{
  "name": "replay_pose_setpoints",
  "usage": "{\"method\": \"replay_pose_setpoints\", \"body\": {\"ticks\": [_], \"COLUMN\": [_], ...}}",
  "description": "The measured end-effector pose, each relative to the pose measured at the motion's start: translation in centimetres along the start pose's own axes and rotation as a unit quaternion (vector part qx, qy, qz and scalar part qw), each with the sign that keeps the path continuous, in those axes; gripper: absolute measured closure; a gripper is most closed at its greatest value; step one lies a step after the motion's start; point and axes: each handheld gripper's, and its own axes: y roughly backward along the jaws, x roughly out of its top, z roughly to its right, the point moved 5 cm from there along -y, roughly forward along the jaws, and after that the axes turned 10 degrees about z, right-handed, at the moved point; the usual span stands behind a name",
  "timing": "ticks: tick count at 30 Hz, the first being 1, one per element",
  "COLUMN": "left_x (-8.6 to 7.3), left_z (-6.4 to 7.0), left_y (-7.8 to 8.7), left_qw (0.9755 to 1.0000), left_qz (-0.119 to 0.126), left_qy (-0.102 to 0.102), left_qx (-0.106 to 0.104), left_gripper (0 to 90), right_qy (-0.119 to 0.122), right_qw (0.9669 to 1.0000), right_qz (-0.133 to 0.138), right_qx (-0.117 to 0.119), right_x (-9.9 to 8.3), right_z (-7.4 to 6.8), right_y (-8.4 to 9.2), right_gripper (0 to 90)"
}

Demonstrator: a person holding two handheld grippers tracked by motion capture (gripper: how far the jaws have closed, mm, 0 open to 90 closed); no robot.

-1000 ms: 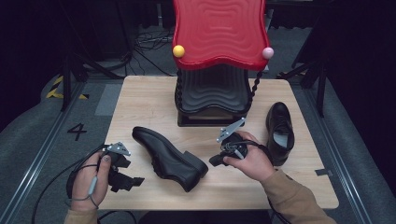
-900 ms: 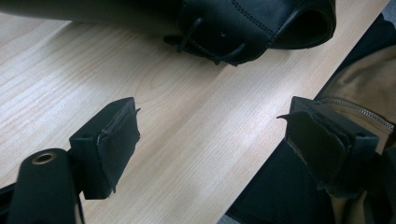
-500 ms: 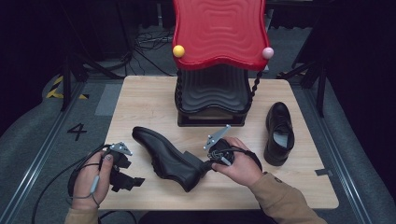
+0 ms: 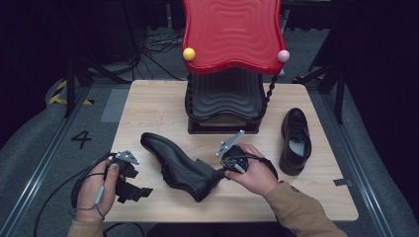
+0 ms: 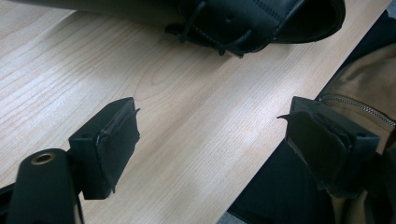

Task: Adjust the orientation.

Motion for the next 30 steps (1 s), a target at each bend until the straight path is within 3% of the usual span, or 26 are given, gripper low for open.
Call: {"method": "replay_pose_setpoints", "body": {"ticks": [10,14,21,26,29,30], "left_x": [0.0,0.0,0.0,0.0,0.0,0.0], "left_z": [0.0,0.0,-0.1,-0.1,0.0,0.0], "left_y": [0.1,0.1,0.1,0.1,0.0,0.0], "left_qw": [1.0,1.0,1.0,1.0,1.0,1.0], "left_qz": [0.002,0.003,0.001,-0.001,0.0,0.0], "left_qy": [0.002,0.003,0.001,0.001,0.0,0.0], "left_qx": [0.0,0.0,0.001,0.001,0.0,-0.001], "left_gripper": [17.8,17.8,17.8,17.8,17.8,17.8], "right_qy": [-0.012,-0.015,-0.033,-0.061,-0.06,-0.066], "right_qw": [0.9997,0.9978,0.9959,0.9922,0.9868,0.9874], "right_qz": [0.005,0.007,0.015,0.021,0.016,0.021], "right_qx": [-0.02,-0.063,-0.083,-0.107,-0.15,-0.142], "right_x": [0.1,-0.1,-0.6,-1.3,-1.9,-2.0], "right_z": [1.0,2.4,3.8,4.9,6.0,6.1], "right_y": [0.5,0.9,1.0,1.0,1.4,1.5], "right_gripper": [89.9,89.6,88.8,83.6,77.1,77.2]}}
